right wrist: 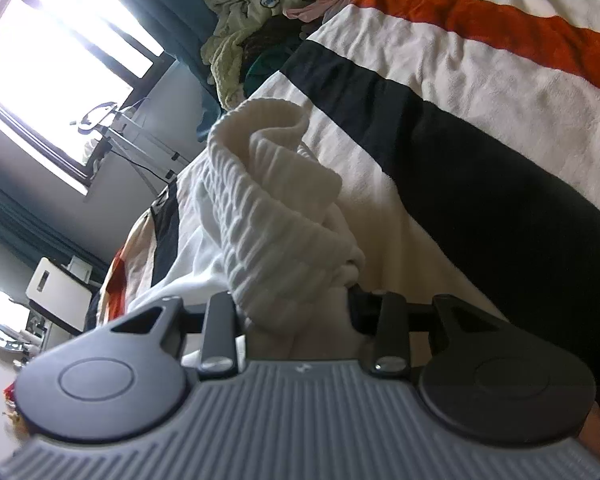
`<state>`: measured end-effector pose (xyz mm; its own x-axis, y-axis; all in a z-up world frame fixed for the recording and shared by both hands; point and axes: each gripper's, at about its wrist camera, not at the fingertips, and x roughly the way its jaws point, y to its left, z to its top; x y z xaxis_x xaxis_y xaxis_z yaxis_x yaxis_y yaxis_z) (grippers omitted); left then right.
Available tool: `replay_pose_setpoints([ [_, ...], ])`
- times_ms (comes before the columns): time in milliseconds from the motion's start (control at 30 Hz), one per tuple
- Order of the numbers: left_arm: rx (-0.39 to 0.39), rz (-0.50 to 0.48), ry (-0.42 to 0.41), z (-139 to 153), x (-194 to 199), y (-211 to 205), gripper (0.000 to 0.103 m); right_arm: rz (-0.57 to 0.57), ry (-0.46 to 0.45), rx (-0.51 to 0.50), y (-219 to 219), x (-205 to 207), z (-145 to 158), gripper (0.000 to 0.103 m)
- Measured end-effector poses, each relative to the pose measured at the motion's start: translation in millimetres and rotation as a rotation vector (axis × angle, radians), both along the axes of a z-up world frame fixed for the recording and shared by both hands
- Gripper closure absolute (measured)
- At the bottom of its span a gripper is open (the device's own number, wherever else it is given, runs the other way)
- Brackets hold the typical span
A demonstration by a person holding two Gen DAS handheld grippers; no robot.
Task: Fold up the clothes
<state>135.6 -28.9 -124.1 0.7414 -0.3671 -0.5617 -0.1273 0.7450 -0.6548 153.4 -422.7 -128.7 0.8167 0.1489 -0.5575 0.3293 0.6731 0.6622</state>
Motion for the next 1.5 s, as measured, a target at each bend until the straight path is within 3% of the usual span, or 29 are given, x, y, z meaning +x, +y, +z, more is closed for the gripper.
replay_pose_setpoints([
  [133,-0.096,-0.030,-0.011,-0.9,5.9,2.1,0.017,-0.007,0.010,-0.004,1.9,1.5,-2.1,0.064],
  [367,-0.113,-0.066,-0.045,28.4,-1.6,-4.7,0.055,-0.014,-0.010,0.010,3.7,-6.4,11.5,0.065],
  [433,-0.118,-0.077,-0.055,36.7,-3.8,-6.7,0.060,-0.013,-0.025,0.017,3.7,-11.1,19.1,0.065],
  [633,-0.133,-0.108,-0.084,61.8,-10.2,-12.5,0.065,-0.041,-0.111,0.073,-16.8,-34.6,59.3,0.066],
  [733,-0.141,-0.149,-0.100,94.5,-2.3,-35.8,0.065,-0.060,-0.150,0.093,-43.3,-40.7,83.0,0.067],
  [900,-0.110,-0.237,-0.113,149.9,43.9,-110.9,0.065,-0.107,-0.186,0.116,-106.1,-30.4,121.2,0.067],
  [1067,-0.066,-0.301,-0.137,179.5,115.7,-202.0,0.065,-0.155,-0.209,0.075,-177.8,13.5,149.7,0.067],
  [1267,-0.035,-0.367,-0.159,169.1,204.9,-301.5,0.065,-0.218,-0.213,0.008,-251.4,77.6,138.7,0.066],
  [1400,-0.032,-0.415,-0.177,122.1,248.8,-344.1,0.065,-0.281,-0.254,0.025,-282.3,96.7,92.3,0.066],
  [1500,-0.036,-0.439,-0.165,75.2,255.8,-347.8,0.064,-0.311,-0.278,0.026,-290.0,97.5,46.9,0.066],
])
